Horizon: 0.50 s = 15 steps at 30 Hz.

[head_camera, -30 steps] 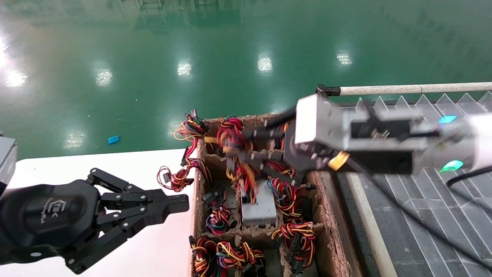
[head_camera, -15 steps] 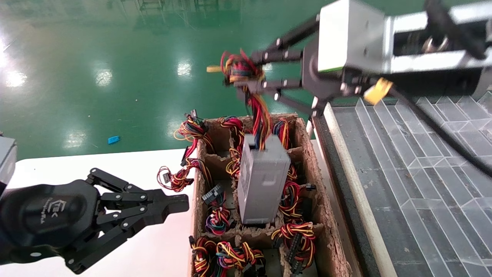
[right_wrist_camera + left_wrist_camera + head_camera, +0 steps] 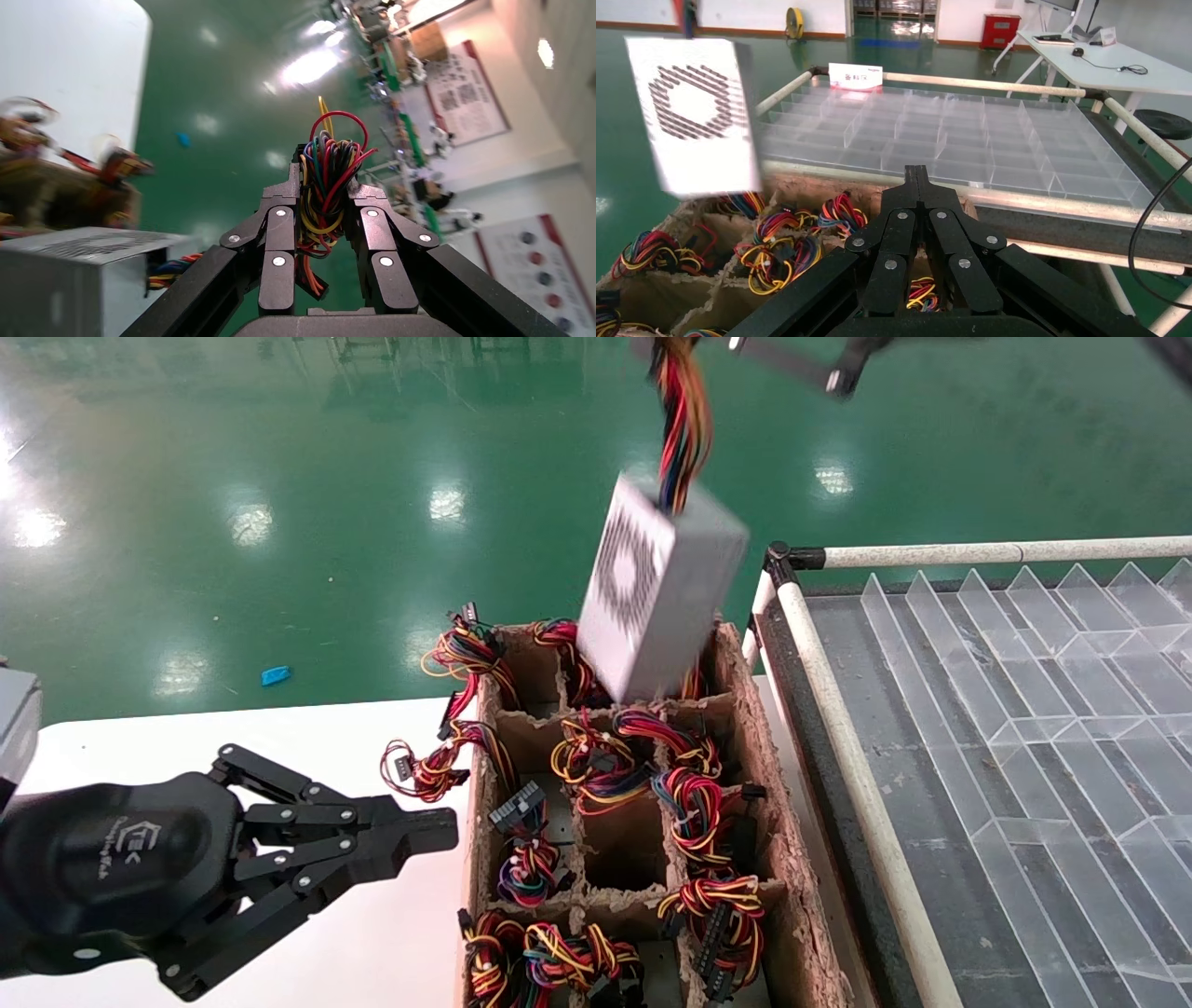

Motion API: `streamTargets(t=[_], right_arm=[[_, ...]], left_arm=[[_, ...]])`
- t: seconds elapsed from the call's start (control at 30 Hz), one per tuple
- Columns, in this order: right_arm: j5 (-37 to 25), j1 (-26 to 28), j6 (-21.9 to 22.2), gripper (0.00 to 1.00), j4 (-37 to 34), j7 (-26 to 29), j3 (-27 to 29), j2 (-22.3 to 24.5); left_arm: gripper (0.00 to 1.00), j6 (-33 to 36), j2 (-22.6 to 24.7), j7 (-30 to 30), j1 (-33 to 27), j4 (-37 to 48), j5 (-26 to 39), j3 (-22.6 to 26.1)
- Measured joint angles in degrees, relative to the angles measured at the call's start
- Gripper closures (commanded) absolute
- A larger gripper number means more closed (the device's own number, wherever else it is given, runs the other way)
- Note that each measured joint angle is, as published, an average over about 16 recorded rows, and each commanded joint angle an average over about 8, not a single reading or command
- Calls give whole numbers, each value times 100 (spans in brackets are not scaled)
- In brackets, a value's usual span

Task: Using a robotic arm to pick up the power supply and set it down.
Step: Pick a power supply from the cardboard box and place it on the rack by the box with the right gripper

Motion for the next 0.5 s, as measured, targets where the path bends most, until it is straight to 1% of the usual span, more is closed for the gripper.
streamTargets(t=[0.23,0.5], right_arm=[[-445,387,202,100,-857,-625,-117,-192],[-948,667,515,100,-1976,-1416,-293,-396]], left_arm=[[100,0,0,0,0,0,0,0],[100,0,0,0,0,0,0,0]])
